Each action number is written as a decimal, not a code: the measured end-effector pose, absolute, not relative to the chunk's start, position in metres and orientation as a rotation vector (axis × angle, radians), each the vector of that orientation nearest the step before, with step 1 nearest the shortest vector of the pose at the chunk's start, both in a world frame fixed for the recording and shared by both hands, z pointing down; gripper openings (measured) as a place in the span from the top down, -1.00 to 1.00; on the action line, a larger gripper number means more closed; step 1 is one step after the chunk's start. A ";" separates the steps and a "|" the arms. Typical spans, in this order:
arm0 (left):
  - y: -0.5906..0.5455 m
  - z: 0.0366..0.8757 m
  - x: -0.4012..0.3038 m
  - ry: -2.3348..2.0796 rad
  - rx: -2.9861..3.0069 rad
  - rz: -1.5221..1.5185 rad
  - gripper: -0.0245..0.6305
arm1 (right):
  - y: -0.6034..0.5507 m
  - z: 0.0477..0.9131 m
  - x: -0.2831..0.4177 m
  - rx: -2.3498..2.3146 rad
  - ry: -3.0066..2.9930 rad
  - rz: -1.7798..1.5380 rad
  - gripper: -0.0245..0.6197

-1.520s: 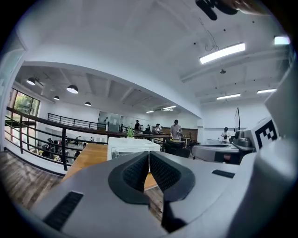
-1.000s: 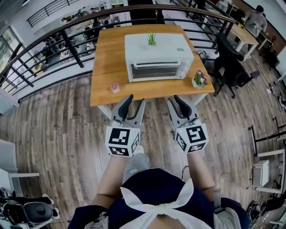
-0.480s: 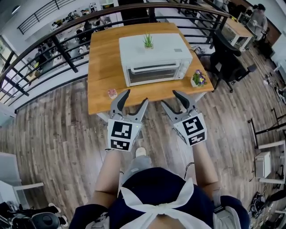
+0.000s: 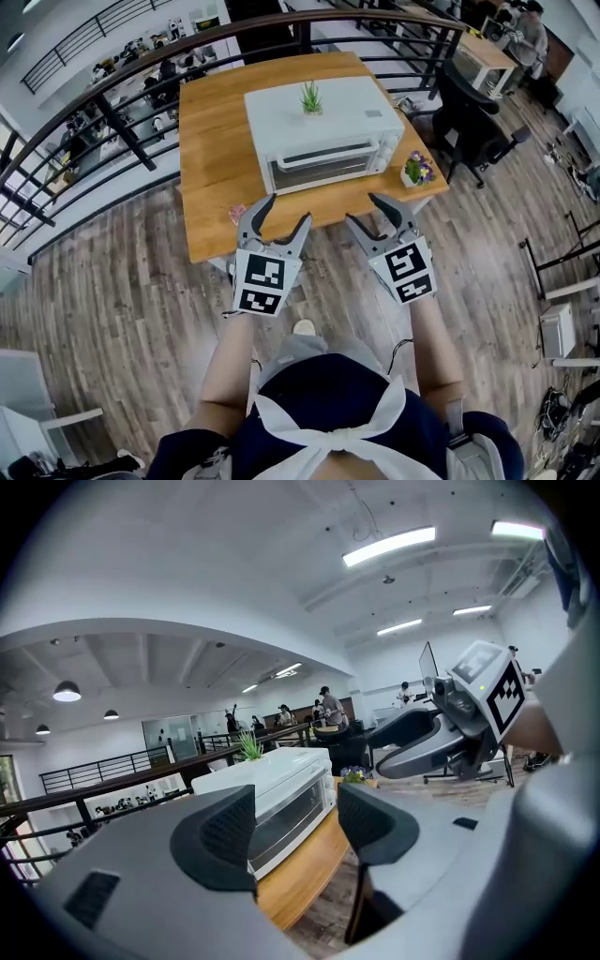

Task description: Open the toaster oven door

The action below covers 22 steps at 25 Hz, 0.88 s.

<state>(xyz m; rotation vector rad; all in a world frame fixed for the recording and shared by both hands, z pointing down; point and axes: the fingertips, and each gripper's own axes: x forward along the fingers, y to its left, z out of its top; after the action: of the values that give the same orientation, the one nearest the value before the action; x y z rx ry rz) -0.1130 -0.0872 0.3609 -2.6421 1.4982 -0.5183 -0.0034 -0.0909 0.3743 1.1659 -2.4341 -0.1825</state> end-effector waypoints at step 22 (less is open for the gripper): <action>-0.153 0.412 -0.106 1.387 -2.672 -0.795 0.11 | -0.151 0.411 0.010 1.141 -2.315 -0.167 0.25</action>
<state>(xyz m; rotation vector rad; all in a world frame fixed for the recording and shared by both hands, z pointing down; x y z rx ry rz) -0.1062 -0.1527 0.4124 -2.6720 1.3872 -0.7954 0.0096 -0.1508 0.4111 1.1414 -2.3152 -0.1673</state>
